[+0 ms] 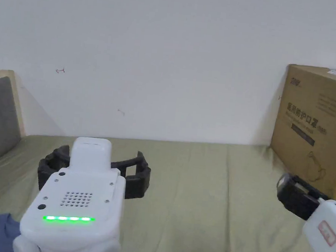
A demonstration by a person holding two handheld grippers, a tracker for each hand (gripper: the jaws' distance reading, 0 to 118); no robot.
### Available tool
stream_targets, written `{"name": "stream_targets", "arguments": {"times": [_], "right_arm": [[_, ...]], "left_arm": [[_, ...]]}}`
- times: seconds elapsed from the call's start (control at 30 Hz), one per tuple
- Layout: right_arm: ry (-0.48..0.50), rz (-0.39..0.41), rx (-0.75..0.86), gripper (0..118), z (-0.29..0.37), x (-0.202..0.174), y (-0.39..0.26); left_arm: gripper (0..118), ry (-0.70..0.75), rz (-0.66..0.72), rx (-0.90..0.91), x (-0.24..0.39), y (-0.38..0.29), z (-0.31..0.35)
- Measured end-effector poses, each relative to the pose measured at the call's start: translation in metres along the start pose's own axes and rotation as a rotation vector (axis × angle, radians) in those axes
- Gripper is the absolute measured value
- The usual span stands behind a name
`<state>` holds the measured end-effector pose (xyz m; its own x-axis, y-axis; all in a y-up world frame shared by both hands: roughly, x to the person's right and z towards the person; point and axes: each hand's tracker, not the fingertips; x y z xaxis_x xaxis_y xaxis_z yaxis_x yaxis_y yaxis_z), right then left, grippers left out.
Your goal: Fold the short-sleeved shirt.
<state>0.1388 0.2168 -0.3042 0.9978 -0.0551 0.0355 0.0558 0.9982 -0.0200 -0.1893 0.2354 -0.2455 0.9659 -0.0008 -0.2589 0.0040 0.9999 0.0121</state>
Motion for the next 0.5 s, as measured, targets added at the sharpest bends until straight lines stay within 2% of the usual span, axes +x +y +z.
{"name": "stream_targets", "arguments": {"times": [0.03,0.07,0.13,0.2,0.5], "right_arm": [[-0.043,0.169,0.077,117,0.006,-0.015,0.002],[-0.034,0.215,0.106,117,0.006,-0.020,0.002],[0.051,0.130,0.078,117,0.007,-0.024,0.006],[0.045,0.090,0.058,117,0.006,-0.020,0.009],[0.093,0.096,0.074,117,0.018,-0.025,0.003]], "left_arm": [[118,0.005,0.006,0.010,-0.002,-0.003,0.000],[118,0.005,-0.008,0.026,-0.004,-0.006,0.002],[118,-0.001,-0.048,0.058,-0.003,-0.009,0.005],[118,-0.022,-0.086,0.073,0.004,-0.009,0.010],[118,-0.044,-0.118,0.087,0.010,-0.014,0.021]]}}
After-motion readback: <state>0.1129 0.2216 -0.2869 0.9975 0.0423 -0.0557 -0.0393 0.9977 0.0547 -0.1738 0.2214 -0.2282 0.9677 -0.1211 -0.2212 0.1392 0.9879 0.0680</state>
